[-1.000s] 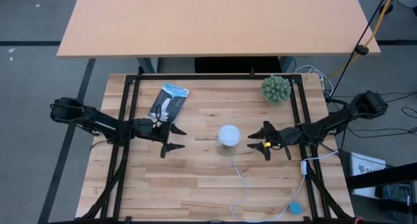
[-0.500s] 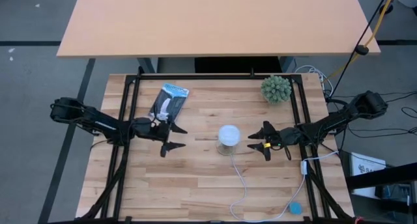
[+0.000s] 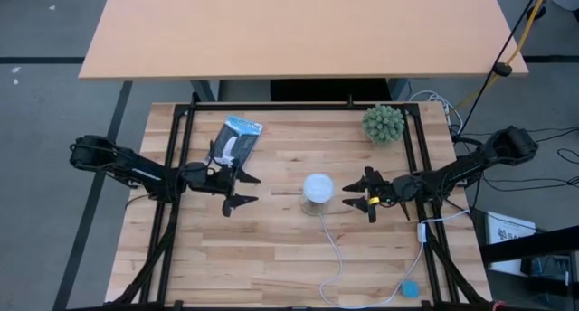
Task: Screw lightbulb
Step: Remove the white lightbulb from the gold lamp
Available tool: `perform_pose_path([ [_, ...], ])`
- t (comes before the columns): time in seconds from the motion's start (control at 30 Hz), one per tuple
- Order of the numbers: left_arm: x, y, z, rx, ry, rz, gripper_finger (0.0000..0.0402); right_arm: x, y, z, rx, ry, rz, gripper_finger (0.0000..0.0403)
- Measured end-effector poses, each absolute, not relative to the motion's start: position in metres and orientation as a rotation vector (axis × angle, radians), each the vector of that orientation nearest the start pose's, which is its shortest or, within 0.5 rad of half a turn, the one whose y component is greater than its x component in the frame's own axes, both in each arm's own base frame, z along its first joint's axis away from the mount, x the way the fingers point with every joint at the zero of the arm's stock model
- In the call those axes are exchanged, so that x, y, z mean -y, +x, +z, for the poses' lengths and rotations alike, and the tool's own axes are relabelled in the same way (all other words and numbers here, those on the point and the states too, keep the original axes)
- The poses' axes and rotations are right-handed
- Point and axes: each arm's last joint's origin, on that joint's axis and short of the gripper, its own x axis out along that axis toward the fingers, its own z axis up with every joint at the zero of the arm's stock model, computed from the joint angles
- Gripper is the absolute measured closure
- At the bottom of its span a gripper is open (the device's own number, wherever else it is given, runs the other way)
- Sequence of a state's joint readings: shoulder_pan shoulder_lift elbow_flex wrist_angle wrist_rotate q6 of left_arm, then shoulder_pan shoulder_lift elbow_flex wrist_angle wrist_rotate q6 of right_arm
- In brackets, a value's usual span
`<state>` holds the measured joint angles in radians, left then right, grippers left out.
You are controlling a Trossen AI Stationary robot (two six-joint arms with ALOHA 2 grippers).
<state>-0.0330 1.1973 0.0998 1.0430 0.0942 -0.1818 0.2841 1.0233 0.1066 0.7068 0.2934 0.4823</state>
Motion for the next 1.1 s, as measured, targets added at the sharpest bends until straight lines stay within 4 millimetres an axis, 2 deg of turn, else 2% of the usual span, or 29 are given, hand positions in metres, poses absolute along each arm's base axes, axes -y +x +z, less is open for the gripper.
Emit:
perform_pose_path([
  [0.17,0.009,0.185,0.153,-0.064,-0.168,-0.114,0.0113,-0.038,0.168,0.14,-0.264,0.403,-0.173,0.0207],
  [0.4,0.01,0.185,0.152,-0.068,-0.164,-0.013,0.0113,-0.038,0.168,0.132,-0.309,0.432,-0.209,0.03],
  [0.5,0.012,0.185,0.151,-0.078,-0.144,0.03,0.0127,-0.038,0.168,0.132,-0.309,0.433,-0.206,0.0338],
  [0.6,0.016,0.184,0.15,-0.083,-0.135,0.065,0.0164,-0.038,0.168,0.132,-0.311,0.432,-0.203,0.0369],
  [0.7,0.018,0.184,0.15,-0.084,-0.111,0.061,0.0219,-0.038,0.168,0.132,-0.315,0.433,-0.199,0.0395],
  [0.93,0.024,0.183,0.15,-0.092,-0.044,0.024,0.0379,-0.038,0.168,0.132,-0.316,0.434,-0.197,0.0397],
  [1.1,0.025,0.183,0.149,-0.093,-0.033,0.017,0.0399,-0.038,0.168,0.131,-0.317,0.433,-0.197,0.04],
])
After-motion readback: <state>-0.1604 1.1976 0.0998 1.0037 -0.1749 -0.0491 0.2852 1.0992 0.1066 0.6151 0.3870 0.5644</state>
